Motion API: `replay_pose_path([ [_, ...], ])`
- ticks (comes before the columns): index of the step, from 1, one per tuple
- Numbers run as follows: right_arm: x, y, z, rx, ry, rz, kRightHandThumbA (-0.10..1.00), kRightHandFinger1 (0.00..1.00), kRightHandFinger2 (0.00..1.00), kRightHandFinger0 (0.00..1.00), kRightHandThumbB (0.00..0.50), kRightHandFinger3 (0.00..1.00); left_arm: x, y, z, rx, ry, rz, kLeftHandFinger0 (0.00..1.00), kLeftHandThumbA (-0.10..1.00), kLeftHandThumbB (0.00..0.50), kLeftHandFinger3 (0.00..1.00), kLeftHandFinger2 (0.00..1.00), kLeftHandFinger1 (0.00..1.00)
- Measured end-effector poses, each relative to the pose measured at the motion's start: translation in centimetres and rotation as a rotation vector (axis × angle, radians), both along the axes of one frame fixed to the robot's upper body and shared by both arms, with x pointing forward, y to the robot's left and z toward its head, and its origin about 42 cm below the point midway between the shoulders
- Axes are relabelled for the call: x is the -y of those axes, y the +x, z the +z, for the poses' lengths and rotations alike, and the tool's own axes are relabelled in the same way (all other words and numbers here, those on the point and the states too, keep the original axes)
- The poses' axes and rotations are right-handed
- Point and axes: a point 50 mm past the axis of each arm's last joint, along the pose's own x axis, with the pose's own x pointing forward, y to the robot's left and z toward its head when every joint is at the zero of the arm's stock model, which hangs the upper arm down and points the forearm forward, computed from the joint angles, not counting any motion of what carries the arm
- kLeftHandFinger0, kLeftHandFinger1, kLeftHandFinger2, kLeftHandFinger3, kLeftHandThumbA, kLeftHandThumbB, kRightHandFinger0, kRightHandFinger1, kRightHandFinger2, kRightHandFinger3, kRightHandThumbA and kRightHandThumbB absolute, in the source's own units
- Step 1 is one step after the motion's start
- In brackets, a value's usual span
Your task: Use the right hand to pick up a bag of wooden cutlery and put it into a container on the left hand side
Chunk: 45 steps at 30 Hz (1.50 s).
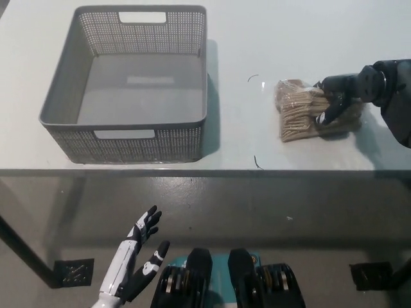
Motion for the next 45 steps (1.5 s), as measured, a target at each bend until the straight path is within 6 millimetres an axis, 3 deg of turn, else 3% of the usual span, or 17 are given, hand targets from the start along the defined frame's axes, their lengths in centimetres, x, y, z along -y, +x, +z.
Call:
replay_pose_path([
  [6,0.0,-0.2,-0.6,-0.048,0.06,-0.015,0.52,1.0,1.0,1.0,0.5,1.0,-0.1,0.6,0.5,0.016,0.017,-0.013,1.0,0.75,0.246,1.0,1.0,1.0],
  [8,0.0,-0.2,-0.7,-0.053,0.067,-0.013,0.39,1.0,1.0,1.0,0.477,1.0,-0.1,0.7,0.5,0.019,0.021,-0.016,1.0,0.75,0.247,1.0,1.0,1.0],
  [9,0.0,-0.2,-0.7,-0.056,0.075,-0.015,0.24,0.75,0.93,0.64,0.391,1.0,-0.1,0.7,0.6,0.02,0.024,-0.017,1.0,0.75,0.246,1.0,1.0,1.0],
  [10,0.0,-0.2,-0.7,-0.056,0.078,-0.015,0.11,0.41,0.62,0.26,0.359,0.77,-0.1,0.8,0.6,0.02,0.025,-0.018,1.0,0.75,0.244,1.0,1.0,1.0],
  [11,0.0,-0.2,-0.8,-0.055,0.085,-0.013,-0.05,0.5,0.7,0.16,0.306,0.58,-0.1,0.8,0.6,0.022,0.028,-0.019,1.0,0.75,0.244,1.0,1.0,1.0],
  [12,0.0,-0.2,-0.8,-0.05,0.088,-0.009,-0.09,0.6,0.78,0.19,0.256,0.53,0.0,0.8,0.6,0.022,0.031,-0.021,1.0,0.75,0.24,1.0,1.0,1.0],
  [13,-0.1,-0.2,-0.8,-0.035,0.093,-0.004,-0.1,0.67,0.88,0.23,0.239,0.59,0.0,0.8,0.6,0.023,0.032,-0.022,1.0,0.75,0.24,1.0,1.0,1.0],
  [14,-0.1,-0.2,-0.9,-0.025,0.098,-0.003,-0.1,0.74,1.0,0.28,0.17,0.74,0.0,0.9,0.6,0.024,0.033,-0.023,1.0,0.73,0.24,1.0,1.0,1.0],
  [15,0.0,-0.2,-1.1,-0.006,0.113,-0.002,-0.1,0.72,1.0,0.19,0.11,0.91,0.0,0.9,0.7,0.025,0.034,-0.024,1.0,0.71,0.236,1.0,1.0,1.0],
  [16,0.1,-0.3,-1.3,0.025,0.147,-0.004,-0.1,0.75,1.0,0.23,0.098,1.0,0.0,1.0,0.7,0.027,0.035,-0.025,1.0,0.7,0.231,1.0,1.0,1.0],
  [18,0.5,-0.5,-1.8,0.072,0.205,-0.011,-0.1,0.82,1.0,0.36,0.101,1.0,0.0,1.1,0.8,0.03,0.036,-0.027,1.0,0.69,0.23,1.0,1.0,1.0],
  [21,1.0,-0.7,-2.6,0.139,0.285,-0.026,-0.1,0.86,1.0,0.41,0.098,1.0,0.1,1.3,0.9,0.034,0.037,-0.029,1.0,0.69,0.229,1.0,1.0,1.0],
  [26,1.6,-1.1,-3.3,0.215,0.421,-0.066,-0.1,0.8,1.0,0.34,0.074,1.0,0.1,1.3,1.0,0.034,0.038,-0.033,1.0,0.67,0.229,1.0,1.0,1.0],
  [31,1.6,-1.3,-3.9,0.251,0.537,-0.096,-0.1,0.84,1.0,0.39,0.077,1.0,0.1,1.3,0.9,0.031,0.038,-0.033,1.0,0.66,0.24,1.0,1.0,1.0],
  [34,1.7,-1.2,-3.5,0.278,0.589,-0.117,-0.1,0.83,1.0,0.36,0.062,1.0,0.1,1.3,0.9,0.031,0.038,-0.033,1.0,0.67,0.243,1.0,1.0,1.0],
  [39,1.7,-1.1,-2.8,0.32,0.665,-0.145,-0.1,0.78,1.0,0.36,0.097,1.0,0.1,1.3,0.8,0.029,0.037,-0.032,1.0,0.68,0.251,1.0,0.99,1.0],
  [45,0.7,-0.6,-1.0,0.389,0.762,-0.146,-0.1,0.69,0.96,0.25,0.109,1.0,0.1,1.3,0.7,0.025,0.037,-0.032,1.0,0.71,0.261,1.0,0.94,0.98],
])
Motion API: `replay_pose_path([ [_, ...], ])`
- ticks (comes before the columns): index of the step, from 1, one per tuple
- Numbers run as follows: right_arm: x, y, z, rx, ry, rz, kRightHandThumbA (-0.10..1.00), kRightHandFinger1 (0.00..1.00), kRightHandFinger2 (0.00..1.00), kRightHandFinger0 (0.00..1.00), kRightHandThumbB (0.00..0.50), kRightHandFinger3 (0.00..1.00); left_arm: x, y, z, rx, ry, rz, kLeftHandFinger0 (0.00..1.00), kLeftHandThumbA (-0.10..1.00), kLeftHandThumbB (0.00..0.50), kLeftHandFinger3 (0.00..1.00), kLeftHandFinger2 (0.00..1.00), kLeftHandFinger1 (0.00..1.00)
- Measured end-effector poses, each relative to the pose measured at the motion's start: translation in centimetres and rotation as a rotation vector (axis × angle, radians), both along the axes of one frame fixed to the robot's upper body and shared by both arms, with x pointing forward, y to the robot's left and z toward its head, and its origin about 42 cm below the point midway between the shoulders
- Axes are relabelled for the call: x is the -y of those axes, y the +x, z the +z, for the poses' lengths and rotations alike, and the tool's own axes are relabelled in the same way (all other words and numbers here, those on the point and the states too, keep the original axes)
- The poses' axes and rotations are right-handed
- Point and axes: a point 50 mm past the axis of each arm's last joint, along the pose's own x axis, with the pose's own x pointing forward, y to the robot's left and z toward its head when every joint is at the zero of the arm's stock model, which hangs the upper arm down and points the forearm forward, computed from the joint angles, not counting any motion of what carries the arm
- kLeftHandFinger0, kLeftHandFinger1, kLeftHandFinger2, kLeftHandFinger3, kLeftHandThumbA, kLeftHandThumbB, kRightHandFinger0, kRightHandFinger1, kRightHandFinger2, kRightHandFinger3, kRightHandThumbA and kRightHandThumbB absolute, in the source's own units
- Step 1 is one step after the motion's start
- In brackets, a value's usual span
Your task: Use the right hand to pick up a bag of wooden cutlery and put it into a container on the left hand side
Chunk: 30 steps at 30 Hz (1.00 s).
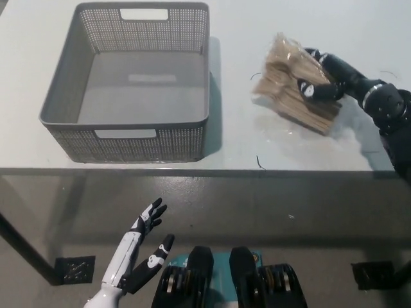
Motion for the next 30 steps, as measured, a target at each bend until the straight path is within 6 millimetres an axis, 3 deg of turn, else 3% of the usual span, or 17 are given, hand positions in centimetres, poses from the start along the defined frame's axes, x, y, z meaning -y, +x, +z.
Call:
replay_pose_path([
  [6,-2.3,0.8,4.0,0.096,0.129,0.025,-0.1,0.71,0.95,0.27,0.141,0.96,0.0,-0.1,-0.1,-0.004,0.0,0.001,0.96,0.71,0.259,1.0,0.89,0.92],
  [9,-3.9,1.0,6.0,0.134,0.168,0.05,-0.1,0.77,1.0,0.35,0.151,0.98,0.0,-0.1,-0.2,-0.008,0.002,0.001,0.95,0.72,0.264,1.0,0.88,0.91],
  [10,-4.9,1.2,7.0,0.152,0.181,0.069,-0.1,0.73,1.0,0.34,0.155,0.96,0.0,-0.2,-0.3,-0.009,0.003,0.001,0.95,0.71,0.263,1.0,0.88,0.91],
  [13,-6.7,1.3,8.4,0.173,0.203,0.099,-0.1,0.56,0.87,0.19,0.158,0.83,0.0,-0.3,-0.3,-0.012,0.004,0.001,0.91,0.7,0.263,1.0,0.87,0.88],
  [15,-7.9,1.3,9.0,0.181,0.214,0.119,-0.1,0.48,0.83,0.08,0.145,0.81,0.0,-0.4,-0.4,-0.015,0.005,0.001,0.86,0.69,0.261,1.0,0.86,0.85],
  [18,-10.1,1.2,9.7,0.186,0.243,0.158,-0.1,0.49,0.84,0.08,0.143,0.81,0.0,-0.5,-0.5,-0.018,0.004,0.002,0.82,0.69,0.263,1.0,0.85,0.83],
  [21,-12.8,0.9,10.2,0.188,0.265,0.202,-0.1,0.54,0.86,0.16,0.16,0.82,0.0,-0.6,-0.6,-0.02,0.004,0.001,0.88,0.67,0.25,1.0,0.84,0.84],
  [22,-13.7,0.7,10.4,0.189,0.27,0.218,-0.1,0.6,0.82,0.56,0.164,0.79,0.0,-0.6,-0.6,-0.021,0.004,0.0,0.88,0.67,0.251,1.0,0.84,0.84],
  [24,-16.1,0.4,10.8,0.188,0.276,0.256,-0.1,0.48,0.82,0.19,0.168,0.83,0.1,-0.7,-0.6,-0.022,0.004,-0.001,0.88,0.68,0.25,1.0,0.84,0.84],
  [25,-17.3,0.1,11.0,0.189,0.279,0.273,-0.1,0.49,0.87,0.1,0.164,0.88,0.1,-0.7,-0.7,-0.023,0.004,-0.002,0.87,0.68,0.252,1.0,0.83,0.84],
  [27,-19.8,-0.4,11.3,0.188,0.288,0.305,-0.1,0.49,0.92,0.01,0.156,0.89,0.2,-0.9,-0.8,-0.027,0.006,-0.005,0.87,0.68,0.253,1.0,0.83,0.83],
  [29,-22.4,-1.1,11.4,0.177,0.297,0.339,-0.1,0.51,0.92,0.03,0.157,0.89,0.3,-1.0,-0.9,-0.031,0.006,-0.009,0.87,0.67,0.253,1.0,0.82,0.83],
  [30,-23.3,-1.3,11.3,0.173,0.298,0.351,-0.1,0.49,0.88,0.02,0.15,0.87,0.3,-1.1,-0.9,-0.032,0.006,-0.01,0.86,0.67,0.246,1.0,0.82,0.82],
])
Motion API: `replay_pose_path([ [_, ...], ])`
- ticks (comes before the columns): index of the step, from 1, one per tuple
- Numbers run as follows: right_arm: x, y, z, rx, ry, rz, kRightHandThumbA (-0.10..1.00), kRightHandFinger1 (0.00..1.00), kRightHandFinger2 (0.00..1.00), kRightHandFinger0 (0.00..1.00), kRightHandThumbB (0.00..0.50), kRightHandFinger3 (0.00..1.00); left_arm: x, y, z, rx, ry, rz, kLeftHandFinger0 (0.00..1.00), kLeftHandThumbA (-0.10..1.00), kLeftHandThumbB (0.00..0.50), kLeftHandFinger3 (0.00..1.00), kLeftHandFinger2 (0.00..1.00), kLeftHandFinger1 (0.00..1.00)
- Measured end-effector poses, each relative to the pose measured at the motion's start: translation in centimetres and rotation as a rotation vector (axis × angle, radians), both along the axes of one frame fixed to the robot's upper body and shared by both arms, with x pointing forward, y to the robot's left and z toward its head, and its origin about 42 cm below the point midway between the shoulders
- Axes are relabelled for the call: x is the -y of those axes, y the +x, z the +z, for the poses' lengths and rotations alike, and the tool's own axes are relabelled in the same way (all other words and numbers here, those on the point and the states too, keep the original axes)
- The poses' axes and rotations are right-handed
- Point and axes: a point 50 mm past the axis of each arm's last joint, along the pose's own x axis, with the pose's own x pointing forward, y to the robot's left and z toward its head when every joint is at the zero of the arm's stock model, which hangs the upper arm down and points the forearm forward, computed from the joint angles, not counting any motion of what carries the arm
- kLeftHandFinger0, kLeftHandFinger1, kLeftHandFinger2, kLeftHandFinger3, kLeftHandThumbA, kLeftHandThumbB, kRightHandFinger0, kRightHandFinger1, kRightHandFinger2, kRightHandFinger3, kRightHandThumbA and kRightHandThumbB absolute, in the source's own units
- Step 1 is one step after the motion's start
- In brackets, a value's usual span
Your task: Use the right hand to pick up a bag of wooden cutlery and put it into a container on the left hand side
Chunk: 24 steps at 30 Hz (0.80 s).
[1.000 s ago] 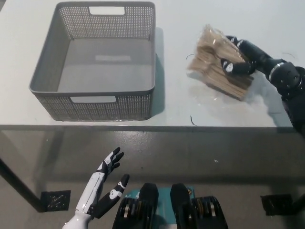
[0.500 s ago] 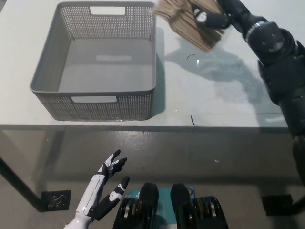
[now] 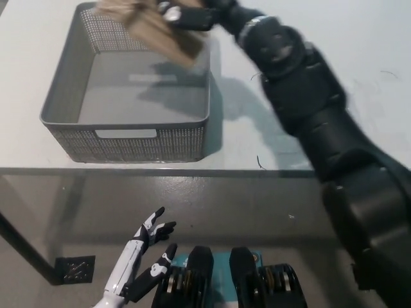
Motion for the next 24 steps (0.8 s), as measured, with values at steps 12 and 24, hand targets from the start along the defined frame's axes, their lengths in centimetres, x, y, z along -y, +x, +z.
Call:
replay_pose_path([
  [12,-5.1,-1.6,-3.4,-0.047,-0.255,0.032,0.86,1.0,1.0,1.0,0.459,1.0,0.2,-0.9,-0.6,-0.019,0.012,-0.012,0.87,0.67,0.239,1.0,0.8,0.81],
  [24,-1.5,0.2,-2.2,0.023,-0.449,-0.058,0.92,1.0,1.0,1.0,0.421,1.0,0.4,-0.7,-0.3,-0.009,0.022,-0.029,0.8,0.63,0.243,1.0,0.7,0.73],
])
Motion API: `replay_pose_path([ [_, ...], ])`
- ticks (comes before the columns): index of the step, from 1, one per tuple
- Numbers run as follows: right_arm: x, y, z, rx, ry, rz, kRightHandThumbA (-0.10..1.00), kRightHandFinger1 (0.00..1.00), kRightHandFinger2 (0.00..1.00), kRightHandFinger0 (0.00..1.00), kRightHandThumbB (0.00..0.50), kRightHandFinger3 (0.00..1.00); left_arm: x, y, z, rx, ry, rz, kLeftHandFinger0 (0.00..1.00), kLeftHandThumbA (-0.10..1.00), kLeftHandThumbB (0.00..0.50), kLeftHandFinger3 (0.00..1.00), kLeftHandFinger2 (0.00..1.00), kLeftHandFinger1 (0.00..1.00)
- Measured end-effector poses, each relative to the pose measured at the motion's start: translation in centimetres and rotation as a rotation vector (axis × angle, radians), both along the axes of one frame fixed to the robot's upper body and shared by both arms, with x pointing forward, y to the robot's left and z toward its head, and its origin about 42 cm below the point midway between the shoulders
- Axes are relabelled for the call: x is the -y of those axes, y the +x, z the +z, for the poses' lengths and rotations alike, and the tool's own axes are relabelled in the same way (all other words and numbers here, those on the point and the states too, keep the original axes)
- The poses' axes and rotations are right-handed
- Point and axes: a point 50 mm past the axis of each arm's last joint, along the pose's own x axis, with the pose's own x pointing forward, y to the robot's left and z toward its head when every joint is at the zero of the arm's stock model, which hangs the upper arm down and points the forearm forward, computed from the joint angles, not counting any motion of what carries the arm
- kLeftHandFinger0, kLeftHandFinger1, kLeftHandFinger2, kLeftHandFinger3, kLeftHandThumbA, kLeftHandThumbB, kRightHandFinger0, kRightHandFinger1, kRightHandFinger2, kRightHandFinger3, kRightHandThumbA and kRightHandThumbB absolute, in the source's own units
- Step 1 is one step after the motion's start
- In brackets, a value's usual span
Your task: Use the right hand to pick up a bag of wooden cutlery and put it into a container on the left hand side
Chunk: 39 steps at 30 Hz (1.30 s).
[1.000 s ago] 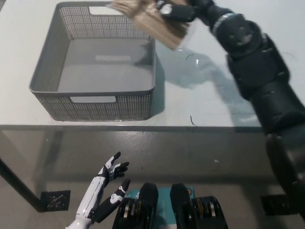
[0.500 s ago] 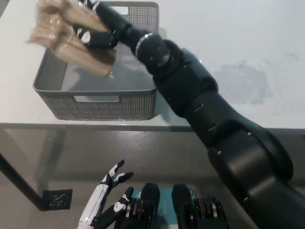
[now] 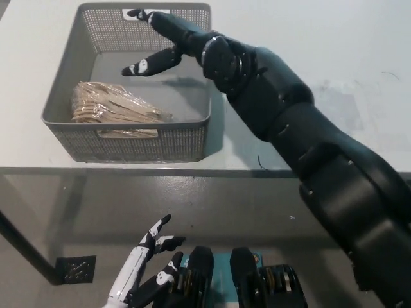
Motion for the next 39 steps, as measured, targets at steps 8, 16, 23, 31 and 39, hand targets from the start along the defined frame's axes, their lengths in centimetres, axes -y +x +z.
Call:
replay_pose_path([
  [8,2.4,0.6,2.2,0.06,0.089,-0.015,1.0,1.0,1.0,1.0,0.413,1.0,0.2,0.1,0.1,0.004,0.008,-0.013,0.79,0.63,0.23,1.0,0.71,0.71],
  [16,7.2,-0.4,4.2,0.174,0.294,-0.016,0.99,1.0,1.0,1.0,0.345,1.0,0.1,0.3,0.2,0.005,0.012,-0.018,0.89,0.77,0.246,1.0,0.9,0.88],
  [23,11.5,-3.1,-0.8,0.167,0.43,-0.049,1.0,1.0,1.0,1.0,0.371,1.0,0.1,0.3,-0.2,-0.01,0.014,-0.015,1.0,0.91,0.286,1.0,1.0,1.0],
  [31,16.3,-9.3,-9.5,0.095,0.567,-0.129,1.0,1.0,1.0,1.0,0.246,1.0,0.0,0.3,-0.4,-0.017,0.015,-0.012,1.0,1.0,0.296,1.0,1.0,1.0],
  [39,20.4,-19.4,-17.7,0.009,0.667,-0.221,1.0,1.0,1.0,1.0,0.263,1.0,-0.2,0.7,-0.8,-0.032,0.018,-0.005,1.0,1.0,0.329,1.0,1.0,1.0],
])
